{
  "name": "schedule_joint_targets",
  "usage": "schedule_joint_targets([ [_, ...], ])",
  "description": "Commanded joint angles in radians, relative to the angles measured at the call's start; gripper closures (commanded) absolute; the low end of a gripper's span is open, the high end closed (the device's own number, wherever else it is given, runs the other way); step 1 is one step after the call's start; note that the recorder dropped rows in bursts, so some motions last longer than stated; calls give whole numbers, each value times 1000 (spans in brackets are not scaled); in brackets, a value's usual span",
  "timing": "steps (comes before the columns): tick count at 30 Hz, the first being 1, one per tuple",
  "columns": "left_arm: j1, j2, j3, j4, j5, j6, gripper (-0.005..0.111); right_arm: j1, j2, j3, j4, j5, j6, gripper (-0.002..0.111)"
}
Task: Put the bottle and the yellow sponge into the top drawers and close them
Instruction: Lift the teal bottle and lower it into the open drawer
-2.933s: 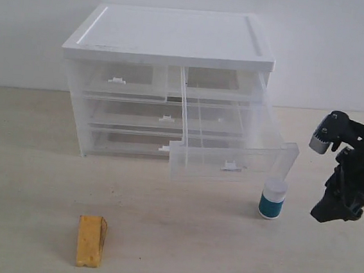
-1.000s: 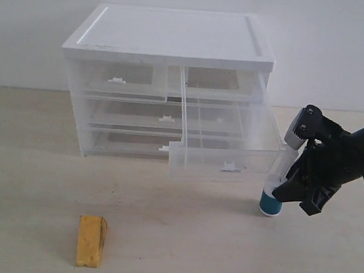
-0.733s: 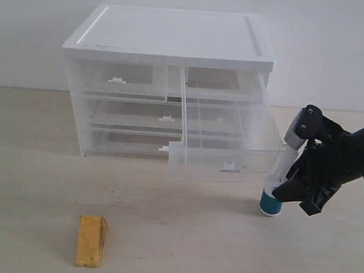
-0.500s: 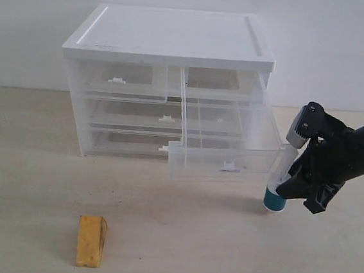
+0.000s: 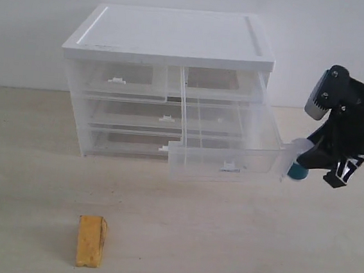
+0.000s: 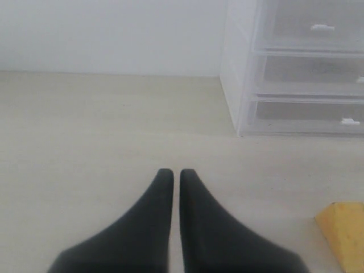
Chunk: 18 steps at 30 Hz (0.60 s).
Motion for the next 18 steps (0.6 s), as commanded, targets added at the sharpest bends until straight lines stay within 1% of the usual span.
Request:
schedule_joint_targets([
  [1,4,-3,4,-6,1,6,103,-2,-84,3,-88,-50,122,108],
  [7,4,-3,4,-6,1,6,103,-2,-204,3,-87,-127,253,108],
  [12,4,-3,4,-6,1,6,103,-2,-302,-10,-35,-120,295,108],
  [15,4,-3,4,-6,1,6,103,-1,-351,-27,79,-71,295,108],
  [16,4,-3,4,-6,1,6,103,-1,-372,-48,138,-9,298,108],
  [18,4,-3,4,-6,1,6,103,1,-380,-73,199,102,311,108],
])
